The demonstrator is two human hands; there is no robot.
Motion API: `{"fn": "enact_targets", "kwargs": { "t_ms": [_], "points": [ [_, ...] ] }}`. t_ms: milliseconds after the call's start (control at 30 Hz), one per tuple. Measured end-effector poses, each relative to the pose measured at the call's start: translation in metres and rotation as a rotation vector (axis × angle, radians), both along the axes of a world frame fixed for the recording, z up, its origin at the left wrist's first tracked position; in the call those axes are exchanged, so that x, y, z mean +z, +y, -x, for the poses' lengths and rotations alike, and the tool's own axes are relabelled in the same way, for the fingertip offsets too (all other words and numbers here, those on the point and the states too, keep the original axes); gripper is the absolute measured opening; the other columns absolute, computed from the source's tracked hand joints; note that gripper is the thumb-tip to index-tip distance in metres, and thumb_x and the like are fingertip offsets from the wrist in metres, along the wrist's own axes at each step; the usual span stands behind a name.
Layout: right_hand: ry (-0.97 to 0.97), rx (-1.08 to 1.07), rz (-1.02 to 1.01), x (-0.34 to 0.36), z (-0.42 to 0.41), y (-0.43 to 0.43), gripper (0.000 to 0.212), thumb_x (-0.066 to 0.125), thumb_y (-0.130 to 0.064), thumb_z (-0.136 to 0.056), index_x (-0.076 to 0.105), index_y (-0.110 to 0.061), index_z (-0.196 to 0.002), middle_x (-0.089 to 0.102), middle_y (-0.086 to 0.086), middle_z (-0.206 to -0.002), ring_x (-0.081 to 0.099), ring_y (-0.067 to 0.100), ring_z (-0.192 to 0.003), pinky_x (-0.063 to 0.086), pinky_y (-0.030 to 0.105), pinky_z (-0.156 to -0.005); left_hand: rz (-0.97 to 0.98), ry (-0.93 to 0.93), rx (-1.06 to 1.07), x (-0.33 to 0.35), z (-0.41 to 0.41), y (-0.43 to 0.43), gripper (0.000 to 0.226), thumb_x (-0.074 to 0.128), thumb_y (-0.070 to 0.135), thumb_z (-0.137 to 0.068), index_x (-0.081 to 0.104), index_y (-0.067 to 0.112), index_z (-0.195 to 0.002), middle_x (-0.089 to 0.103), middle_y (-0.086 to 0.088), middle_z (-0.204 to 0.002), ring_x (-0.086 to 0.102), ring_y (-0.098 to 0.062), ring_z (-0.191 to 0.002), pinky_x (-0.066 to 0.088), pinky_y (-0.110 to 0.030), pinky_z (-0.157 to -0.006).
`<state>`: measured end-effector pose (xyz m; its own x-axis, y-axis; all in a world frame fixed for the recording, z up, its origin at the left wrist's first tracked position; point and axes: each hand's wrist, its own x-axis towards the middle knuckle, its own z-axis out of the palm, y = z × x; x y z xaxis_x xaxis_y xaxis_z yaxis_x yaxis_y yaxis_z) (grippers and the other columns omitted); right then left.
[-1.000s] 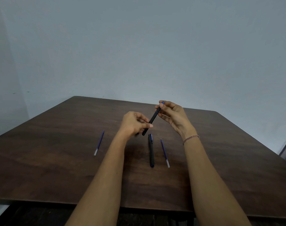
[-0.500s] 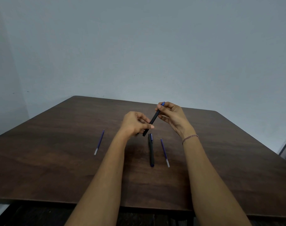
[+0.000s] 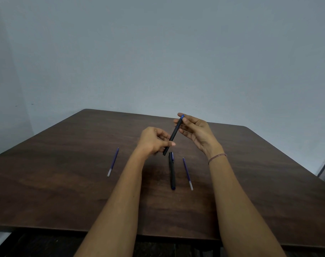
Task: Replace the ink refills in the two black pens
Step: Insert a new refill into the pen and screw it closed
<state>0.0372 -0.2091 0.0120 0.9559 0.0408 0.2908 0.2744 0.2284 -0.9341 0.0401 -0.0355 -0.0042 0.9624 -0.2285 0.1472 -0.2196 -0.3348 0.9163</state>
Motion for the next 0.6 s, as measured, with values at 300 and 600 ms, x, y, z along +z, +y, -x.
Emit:
{"fn": "enact_targets", "kwargs": {
  "t_ms": [300, 600],
  "points": [
    [0.012, -0.102, 0.002, 0.0007, 0.0010, 0.0025, 0.003, 0.068, -0.013, -0.085, 0.068, -0.014, -0.088, 0.073, 0.000, -0.076, 0.067, 0.008, -0.070, 0.055, 0.019, -0.066, -0.010, -0.030, -0.014, 0.0008, 0.0011, -0.0003, 0.027, 0.085, 0.021, -0.060, 0.064, 0.018, -0.077, 0.065, 0.001, -0.070, 0.061, -0.014, -0.061, 0.057, -0.039, -0.065],
    [0.024, -0.142, -0.001, 0.0023, 0.0017, 0.0042, 0.007, 0.072, -0.014, -0.082, 0.065, -0.014, -0.082, 0.068, -0.003, -0.069, 0.063, 0.007, -0.062, 0.054, 0.019, -0.061, -0.048, -0.094, -0.020, 0.0028, 0.0047, -0.0016, 0.027, 0.085, 0.021, -0.062, 0.063, 0.019, -0.076, 0.064, 0.001, -0.071, 0.061, -0.013, -0.063, 0.057, -0.038, -0.067]
  ]
}}
